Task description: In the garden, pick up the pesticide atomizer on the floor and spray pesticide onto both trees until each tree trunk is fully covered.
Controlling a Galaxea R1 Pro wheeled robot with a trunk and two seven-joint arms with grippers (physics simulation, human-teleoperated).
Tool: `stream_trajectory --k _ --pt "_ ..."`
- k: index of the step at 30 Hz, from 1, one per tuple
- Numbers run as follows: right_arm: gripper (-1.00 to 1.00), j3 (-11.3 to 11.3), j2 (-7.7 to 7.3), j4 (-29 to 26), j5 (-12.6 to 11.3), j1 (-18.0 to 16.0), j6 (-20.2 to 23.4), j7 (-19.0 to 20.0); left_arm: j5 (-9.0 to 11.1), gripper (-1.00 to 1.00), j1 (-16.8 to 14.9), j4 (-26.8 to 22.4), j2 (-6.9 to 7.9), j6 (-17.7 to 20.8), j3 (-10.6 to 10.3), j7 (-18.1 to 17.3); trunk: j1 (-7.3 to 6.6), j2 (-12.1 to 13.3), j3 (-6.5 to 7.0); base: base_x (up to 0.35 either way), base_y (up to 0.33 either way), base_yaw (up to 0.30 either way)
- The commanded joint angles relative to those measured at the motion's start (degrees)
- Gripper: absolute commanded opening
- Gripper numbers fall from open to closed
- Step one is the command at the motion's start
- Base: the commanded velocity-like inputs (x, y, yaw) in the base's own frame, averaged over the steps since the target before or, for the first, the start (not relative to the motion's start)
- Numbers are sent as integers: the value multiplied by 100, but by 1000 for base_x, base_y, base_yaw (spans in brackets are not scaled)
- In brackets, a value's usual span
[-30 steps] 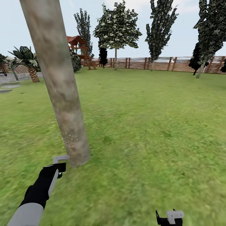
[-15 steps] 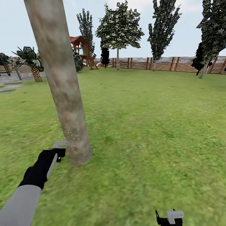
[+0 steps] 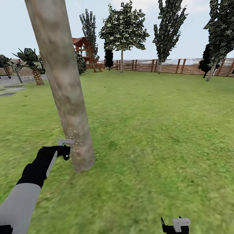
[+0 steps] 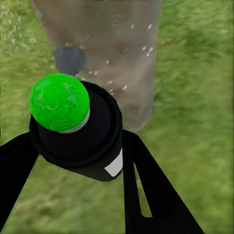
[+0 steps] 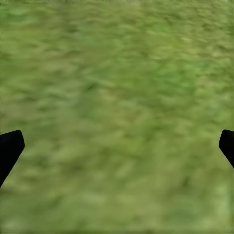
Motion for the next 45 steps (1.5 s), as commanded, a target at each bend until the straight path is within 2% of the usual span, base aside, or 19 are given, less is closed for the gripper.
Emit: stream_trajectory --k 1,3,7,9,10,18,26,45 --pt "100 -18 -1 8 61 -2 -16 -41 -55 -100 -30 -8 43 54 23 -62 -1 -2 -5 0 0 0" --pt "100 -18 -4 8 61 -3 -15 -42 -51 -100 -107 -38 268 86 39 -69 -1 -2 -5 0 0 0" --pt "100 -18 -5 8 61 -1 -15 -44 -47 -100 -65 -573 177 164 21 -55 -1 -2 -5 0 -153 0" --pt "100 -18 -5 8 61 -1 -15 -45 -47 -100 -63 -700 157 318 22 -52 -1 -2 -5 0 -247 0" --pt "100 -18 -2 8 61 -2 -15 -45 -54 -100 -57 -761 154 560 23 -41 -1 -2 -5 0 -261 0" --pt "100 -10 9 8 61 -5 -15 -45 -98 -100 -31 -708 225 737 55 -7 -1 -2 -5 0 -265 123" --pt "100 -11 12 8 61 -1 -16 -45 -107 -100 -25 -695 208 738 49 9 -1 -2 -5 0 -269 260" --pt "100 -10 12 8 61 -2 -15 -44 -108 -100 -23 -688 192 738 58 34 -1 -2 -5 44 -269 35"
